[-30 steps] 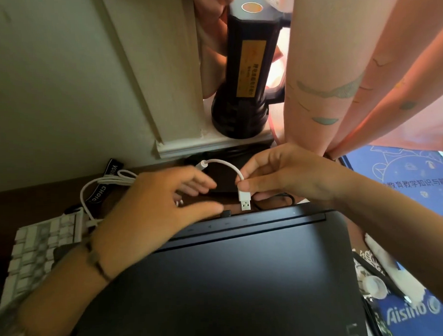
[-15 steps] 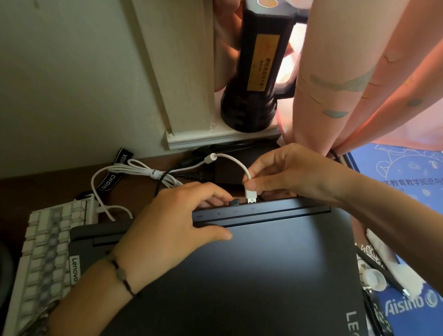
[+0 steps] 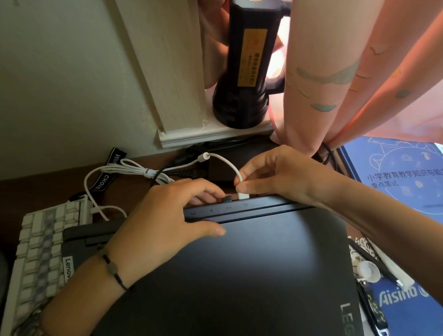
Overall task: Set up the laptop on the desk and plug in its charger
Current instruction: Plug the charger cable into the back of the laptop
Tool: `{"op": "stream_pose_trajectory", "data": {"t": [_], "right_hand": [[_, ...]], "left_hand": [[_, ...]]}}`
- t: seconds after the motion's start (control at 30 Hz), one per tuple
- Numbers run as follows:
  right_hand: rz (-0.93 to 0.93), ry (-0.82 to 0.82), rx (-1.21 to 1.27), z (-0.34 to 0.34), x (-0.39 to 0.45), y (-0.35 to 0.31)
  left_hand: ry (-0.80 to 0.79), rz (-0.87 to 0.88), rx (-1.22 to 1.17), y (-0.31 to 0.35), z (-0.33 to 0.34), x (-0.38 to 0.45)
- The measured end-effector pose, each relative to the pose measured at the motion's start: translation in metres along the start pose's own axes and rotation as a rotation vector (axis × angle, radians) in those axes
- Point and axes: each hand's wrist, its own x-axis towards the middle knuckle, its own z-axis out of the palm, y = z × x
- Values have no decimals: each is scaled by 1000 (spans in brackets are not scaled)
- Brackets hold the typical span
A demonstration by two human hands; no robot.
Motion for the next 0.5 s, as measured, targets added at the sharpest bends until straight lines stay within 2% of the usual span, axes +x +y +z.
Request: {"op": "stream_pose_trajectory", "data": {"t": [0.17, 0.3, 0.4, 0.5], "right_hand": [[-2, -2, -108, 0, -2, -6], [-78, 59, -477, -5, -4, -23], [-176, 203, -616, -9, -8, -38], [-233, 232, -637, -6, -8, -51]], "left_hand": [[-18, 5, 40, 4, -3, -2], [-68, 5, 162, 2, -34, -6], [22, -68, 119, -16, -71, -14], [78, -145, 148, -44, -97, -20]]}}
